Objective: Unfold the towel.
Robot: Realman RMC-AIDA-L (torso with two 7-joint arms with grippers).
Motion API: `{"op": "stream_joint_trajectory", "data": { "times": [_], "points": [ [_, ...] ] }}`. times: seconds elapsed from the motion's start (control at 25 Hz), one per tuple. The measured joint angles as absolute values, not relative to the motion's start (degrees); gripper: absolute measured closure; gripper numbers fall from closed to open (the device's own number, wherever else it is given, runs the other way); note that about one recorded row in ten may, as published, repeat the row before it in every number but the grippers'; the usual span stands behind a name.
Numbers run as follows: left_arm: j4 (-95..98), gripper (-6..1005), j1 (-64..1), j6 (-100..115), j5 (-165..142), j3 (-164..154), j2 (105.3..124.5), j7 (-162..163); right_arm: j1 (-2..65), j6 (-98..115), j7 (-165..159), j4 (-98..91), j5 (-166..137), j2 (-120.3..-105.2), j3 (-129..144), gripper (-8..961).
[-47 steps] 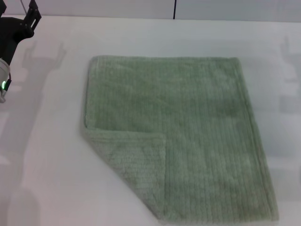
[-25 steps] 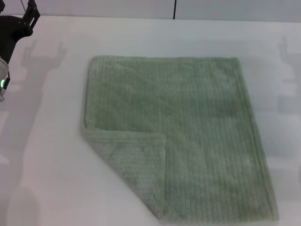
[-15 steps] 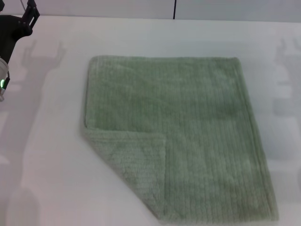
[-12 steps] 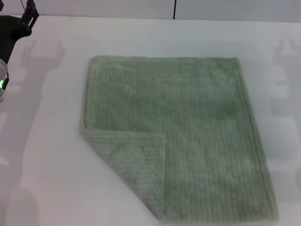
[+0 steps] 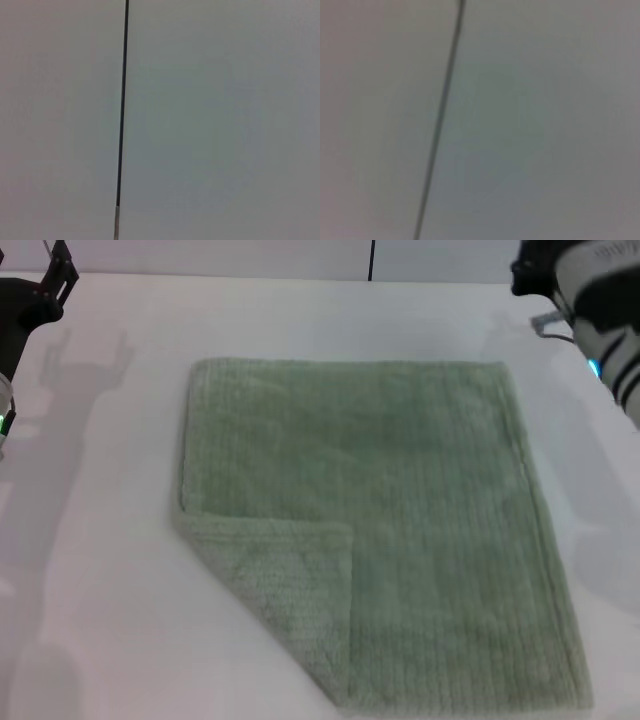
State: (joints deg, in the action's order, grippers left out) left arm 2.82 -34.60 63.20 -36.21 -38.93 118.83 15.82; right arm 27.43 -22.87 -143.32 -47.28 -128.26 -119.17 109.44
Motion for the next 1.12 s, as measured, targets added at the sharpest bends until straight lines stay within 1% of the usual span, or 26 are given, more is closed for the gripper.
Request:
{"op": "stream_joint_trajectory", "data": {
  "times": [0.04, 0.08, 0.2, 0.24, 0.28, 0.44, 0.64, 0.76, 0.84, 0.88, 1.12],
  "points": [
    [2.82, 198, -34.54, 63.22, -36.22, -38.94, 118.83, 15.82, 26.83, -13.07, -141.65, -52.42, -128.21, -119.21, 105.21, 919],
    [2.82, 198, -34.47, 63.26, -36.21, -38.94, 118.83, 15.82, 26.83, -13.07, -141.65, -52.42, -128.21, -119.21, 105.21, 919],
    [2.81, 198, -34.28, 63.72, -36.21, -38.93, 118.83, 15.82, 26.92, 4.05, -140.99, -58.74, -128.25, -119.09, 97.30, 918],
    [2.81, 198, -34.22, 63.98, -36.21, -38.93, 118.83, 15.82, 28.54, 16.01, -140.97, -60.50, -128.95, -118.86, 91.51, 918],
    [2.81, 198, -34.19, 64.14, -36.21, -38.93, 118.83, 15.82, 28.54, 16.01, -140.97, -60.50, -128.95, -118.86, 91.51, 918],
    [2.81, 198, -34.15, 64.70, -36.21, -38.94, 118.83, 15.82, 33.74, 36.71, -141.18, -61.47, -135.51, -118.67, 80.83, 918],
    [2.81, 198, -34.28, 65.21, -36.21, -38.94, 118.82, 15.82, 39.66, 55.20, -141.52, -61.77, -145.06, -118.59, 73.98, 919],
    [2.73, 197, -34.41, 65.56, -36.21, -38.94, 118.82, 15.92, 42.03, 61.12, -141.52, -61.64, -148.04, -118.40, 73.07, 919],
    [2.64, 197, -34.48, 65.69, -36.21, -38.93, 118.82, 16.23, 44.42, 65.44, -141.06, -59.85, -149.13, -117.79, 72.98, 919],
    [2.61, 197, -34.50, 65.72, -36.21, -38.93, 118.82, 16.48, 44.42, 65.44, -141.06, -59.85, -149.13, -117.79, 72.98, 919],
    [2.39, 199, -34.54, 66.25, -36.21, -39.03, 118.88, 17.29, 48.66, 67.58, -137.63, -51.73, -149.28, -116.73, 72.60, 920]
  ]
}}
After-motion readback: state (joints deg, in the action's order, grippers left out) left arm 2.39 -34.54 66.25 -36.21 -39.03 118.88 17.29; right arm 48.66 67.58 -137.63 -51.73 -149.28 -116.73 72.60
